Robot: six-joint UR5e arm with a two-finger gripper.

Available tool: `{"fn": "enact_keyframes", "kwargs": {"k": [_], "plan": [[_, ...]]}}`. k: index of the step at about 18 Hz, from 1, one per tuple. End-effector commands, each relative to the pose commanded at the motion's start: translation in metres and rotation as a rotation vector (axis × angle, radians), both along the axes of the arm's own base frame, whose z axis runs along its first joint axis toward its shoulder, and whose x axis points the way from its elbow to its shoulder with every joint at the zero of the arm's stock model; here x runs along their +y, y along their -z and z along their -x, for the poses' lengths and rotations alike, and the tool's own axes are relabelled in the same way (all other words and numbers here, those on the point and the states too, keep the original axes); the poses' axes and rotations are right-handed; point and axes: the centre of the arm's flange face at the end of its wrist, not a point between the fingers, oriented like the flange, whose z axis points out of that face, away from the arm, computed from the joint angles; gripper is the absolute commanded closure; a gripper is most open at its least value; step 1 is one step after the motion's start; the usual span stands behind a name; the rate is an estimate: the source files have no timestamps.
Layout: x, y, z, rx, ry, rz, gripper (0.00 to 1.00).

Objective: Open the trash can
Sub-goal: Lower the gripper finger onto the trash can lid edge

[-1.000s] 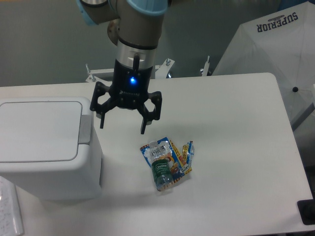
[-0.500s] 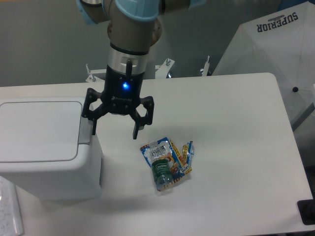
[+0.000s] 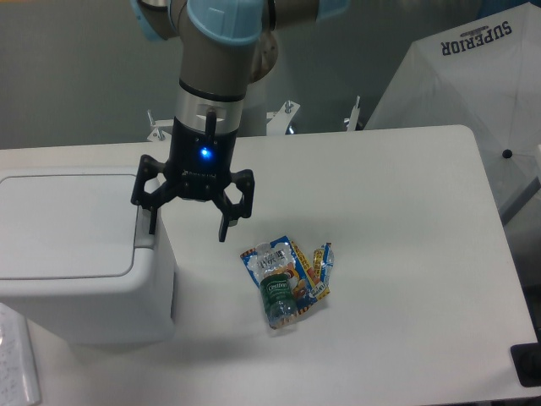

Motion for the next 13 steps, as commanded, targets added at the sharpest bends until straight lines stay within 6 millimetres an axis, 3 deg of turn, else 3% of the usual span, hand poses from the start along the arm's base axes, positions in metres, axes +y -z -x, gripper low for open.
{"fn": "enact_keyframes", "kwargs": {"k": [13], "plan": [[0.0012, 0.0081, 0.0011, -0.010, -0.001, 0.010, 0.00]]}}
